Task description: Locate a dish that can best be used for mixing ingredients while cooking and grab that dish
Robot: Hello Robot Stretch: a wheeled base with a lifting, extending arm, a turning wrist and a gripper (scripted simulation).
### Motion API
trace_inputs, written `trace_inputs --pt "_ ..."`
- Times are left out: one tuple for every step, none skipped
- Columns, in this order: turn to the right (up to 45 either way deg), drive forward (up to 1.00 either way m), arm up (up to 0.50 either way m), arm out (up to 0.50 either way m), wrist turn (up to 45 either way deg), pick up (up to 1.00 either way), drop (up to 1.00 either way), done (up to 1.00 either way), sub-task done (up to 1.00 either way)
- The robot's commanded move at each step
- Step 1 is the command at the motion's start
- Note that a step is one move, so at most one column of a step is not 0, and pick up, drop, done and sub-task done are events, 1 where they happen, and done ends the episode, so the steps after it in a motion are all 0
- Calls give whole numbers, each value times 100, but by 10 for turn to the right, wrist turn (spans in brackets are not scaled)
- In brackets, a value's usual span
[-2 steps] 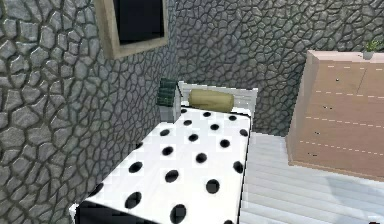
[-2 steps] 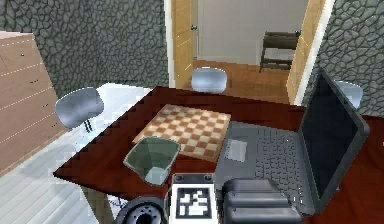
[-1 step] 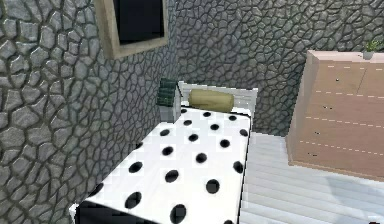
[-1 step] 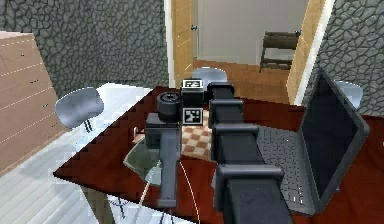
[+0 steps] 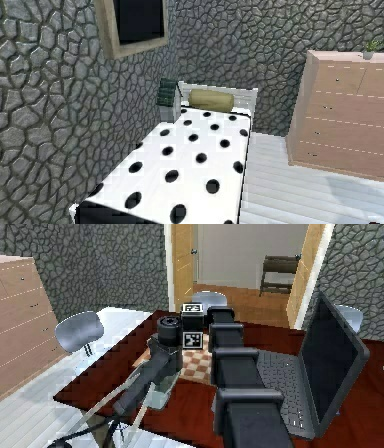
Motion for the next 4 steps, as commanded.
trace_inputs --pt "0 0 0 0 450 0 0 0 0" --pt "0 0 0 0 450 0 0 0 0" --pt "0 0 0 0 180 0 0 0 0" --pt "0 0 -18 0 0 0 0 0 0"
